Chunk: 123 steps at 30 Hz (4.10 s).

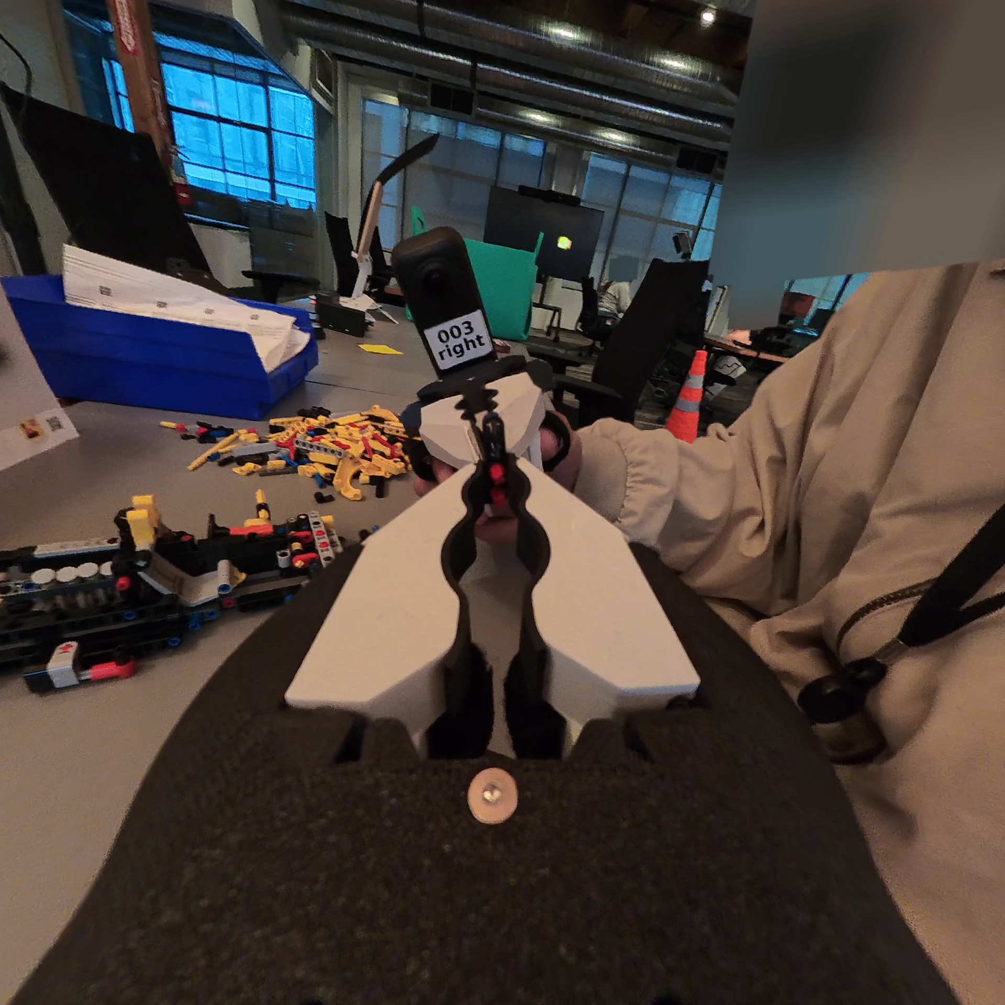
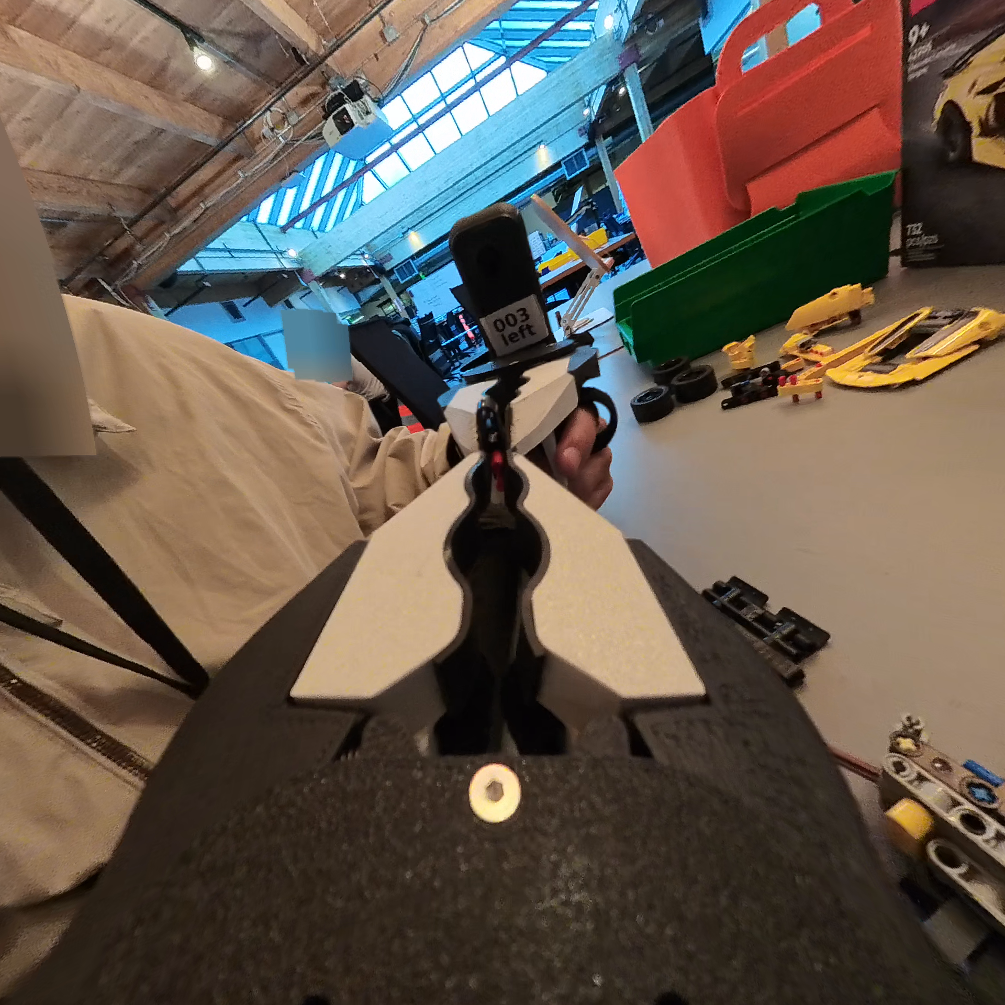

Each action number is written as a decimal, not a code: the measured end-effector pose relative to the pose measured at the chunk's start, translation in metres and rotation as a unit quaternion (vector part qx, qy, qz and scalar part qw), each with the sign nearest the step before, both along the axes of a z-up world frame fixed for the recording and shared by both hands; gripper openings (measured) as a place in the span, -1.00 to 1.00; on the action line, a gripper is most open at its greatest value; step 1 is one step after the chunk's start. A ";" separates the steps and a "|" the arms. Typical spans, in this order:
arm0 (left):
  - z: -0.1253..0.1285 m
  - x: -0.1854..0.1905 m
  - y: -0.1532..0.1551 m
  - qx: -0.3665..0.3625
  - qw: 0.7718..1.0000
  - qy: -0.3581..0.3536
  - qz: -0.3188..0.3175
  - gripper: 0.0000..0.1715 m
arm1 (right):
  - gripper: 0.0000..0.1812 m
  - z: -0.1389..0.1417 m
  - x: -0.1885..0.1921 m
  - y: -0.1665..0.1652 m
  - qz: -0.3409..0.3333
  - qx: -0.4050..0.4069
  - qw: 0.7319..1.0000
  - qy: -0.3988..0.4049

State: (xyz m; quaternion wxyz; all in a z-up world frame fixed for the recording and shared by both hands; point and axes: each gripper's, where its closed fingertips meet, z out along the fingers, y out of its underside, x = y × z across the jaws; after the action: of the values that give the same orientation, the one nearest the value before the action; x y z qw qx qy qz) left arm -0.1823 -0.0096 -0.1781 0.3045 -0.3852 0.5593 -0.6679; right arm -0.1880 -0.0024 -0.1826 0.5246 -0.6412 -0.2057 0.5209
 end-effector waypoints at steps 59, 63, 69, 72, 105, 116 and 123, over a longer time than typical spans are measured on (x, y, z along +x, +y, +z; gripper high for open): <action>-0.009 0.013 0.036 -0.338 0.937 0.086 -0.028 -0.91 | -0.75 -0.019 0.004 0.039 -0.234 0.142 0.921 -0.277; -0.014 0.015 0.029 -0.312 0.944 0.105 -0.030 -0.91 | -0.75 -0.024 0.004 0.032 -0.184 0.125 0.940 -0.259; -0.022 0.012 0.013 -0.310 0.937 0.142 -0.082 -0.90 | -0.75 -0.032 0.002 0.014 -0.096 0.092 0.962 -0.237; -0.025 0.008 -0.004 -0.308 0.928 0.167 -0.130 -0.91 | -0.75 -0.035 0.001 -0.004 -0.030 0.078 0.971 -0.223; -0.057 0.022 0.034 -0.252 0.944 0.209 0.028 -0.92 | -0.59 -0.057 0.021 0.030 -0.166 0.080 0.877 -0.443; -0.058 0.021 0.035 -0.245 0.946 0.211 0.032 -0.92 | -0.84 -0.056 0.023 0.036 -0.203 0.122 0.836 -0.495; -0.053 0.020 0.032 -0.246 0.948 0.199 0.022 -0.92 | -0.84 -0.053 0.022 0.033 -0.199 0.131 0.834 -0.497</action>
State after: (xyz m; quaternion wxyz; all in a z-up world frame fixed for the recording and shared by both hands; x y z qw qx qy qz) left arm -0.1626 0.0219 -0.2308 0.0978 -0.5854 0.4178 -0.6879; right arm -0.1655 0.0305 -0.2351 0.5229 -0.7663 -0.3730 -0.0152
